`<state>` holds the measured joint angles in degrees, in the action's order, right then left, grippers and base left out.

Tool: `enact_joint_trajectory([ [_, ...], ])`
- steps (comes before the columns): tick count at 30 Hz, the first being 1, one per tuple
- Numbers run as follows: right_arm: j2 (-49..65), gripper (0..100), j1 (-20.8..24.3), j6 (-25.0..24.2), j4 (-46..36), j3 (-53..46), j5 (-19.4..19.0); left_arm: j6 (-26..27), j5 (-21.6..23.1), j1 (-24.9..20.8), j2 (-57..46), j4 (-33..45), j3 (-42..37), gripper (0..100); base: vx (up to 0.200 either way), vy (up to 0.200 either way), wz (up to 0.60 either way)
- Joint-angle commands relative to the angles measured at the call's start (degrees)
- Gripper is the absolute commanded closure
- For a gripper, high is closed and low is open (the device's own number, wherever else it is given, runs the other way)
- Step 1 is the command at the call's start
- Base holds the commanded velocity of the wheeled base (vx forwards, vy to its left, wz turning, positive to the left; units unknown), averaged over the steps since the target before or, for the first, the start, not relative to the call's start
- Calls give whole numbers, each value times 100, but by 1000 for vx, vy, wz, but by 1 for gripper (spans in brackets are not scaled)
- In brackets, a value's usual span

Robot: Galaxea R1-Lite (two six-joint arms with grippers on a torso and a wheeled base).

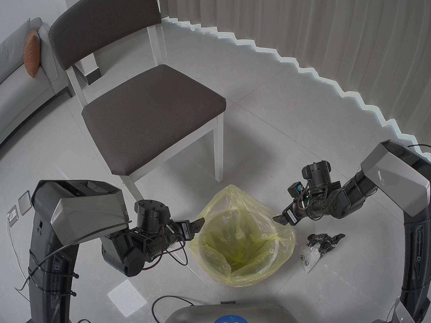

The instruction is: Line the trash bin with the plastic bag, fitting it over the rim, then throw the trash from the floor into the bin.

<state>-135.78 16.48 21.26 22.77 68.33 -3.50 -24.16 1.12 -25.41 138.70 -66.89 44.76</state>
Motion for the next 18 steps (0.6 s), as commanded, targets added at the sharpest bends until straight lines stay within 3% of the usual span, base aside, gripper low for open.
enact_joint_trajectory([
  [1,-142,0,-66,1,-1,102,-2,43,20,159,350,44,314,0,0,0,0],
  [18,-740,0,-180,27,-27,594,16,52,108,361,886,1002,1377,0,0,0,0],
])
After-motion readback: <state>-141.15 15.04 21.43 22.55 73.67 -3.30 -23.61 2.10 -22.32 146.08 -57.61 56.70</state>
